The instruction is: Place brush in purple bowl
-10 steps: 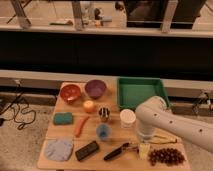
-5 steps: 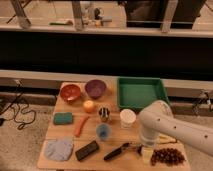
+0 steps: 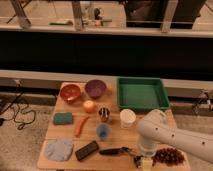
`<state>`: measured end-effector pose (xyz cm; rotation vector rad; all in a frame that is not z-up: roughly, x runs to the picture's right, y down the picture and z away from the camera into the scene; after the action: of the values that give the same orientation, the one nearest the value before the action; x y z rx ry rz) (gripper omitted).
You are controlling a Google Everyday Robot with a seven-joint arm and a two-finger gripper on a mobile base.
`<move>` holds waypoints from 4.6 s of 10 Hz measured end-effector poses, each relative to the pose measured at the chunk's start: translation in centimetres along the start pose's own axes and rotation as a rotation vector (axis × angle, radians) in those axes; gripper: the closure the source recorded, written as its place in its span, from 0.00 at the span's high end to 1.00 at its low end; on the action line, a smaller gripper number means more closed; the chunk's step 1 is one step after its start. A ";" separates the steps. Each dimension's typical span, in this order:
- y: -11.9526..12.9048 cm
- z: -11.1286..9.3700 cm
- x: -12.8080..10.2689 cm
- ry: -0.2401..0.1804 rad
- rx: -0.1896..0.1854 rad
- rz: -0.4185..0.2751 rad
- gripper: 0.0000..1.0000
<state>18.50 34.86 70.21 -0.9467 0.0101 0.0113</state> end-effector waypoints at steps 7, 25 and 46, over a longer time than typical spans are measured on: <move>4.4 2.7 -6.2 0.028 -0.063 -0.209 0.75; -0.4 -6.9 -7.6 -0.049 0.105 -0.240 0.00; 0.0 -22.5 -14.0 -0.003 0.315 -0.450 0.00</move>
<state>4.38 16.53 57.29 -0.6177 -0.1987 -0.3946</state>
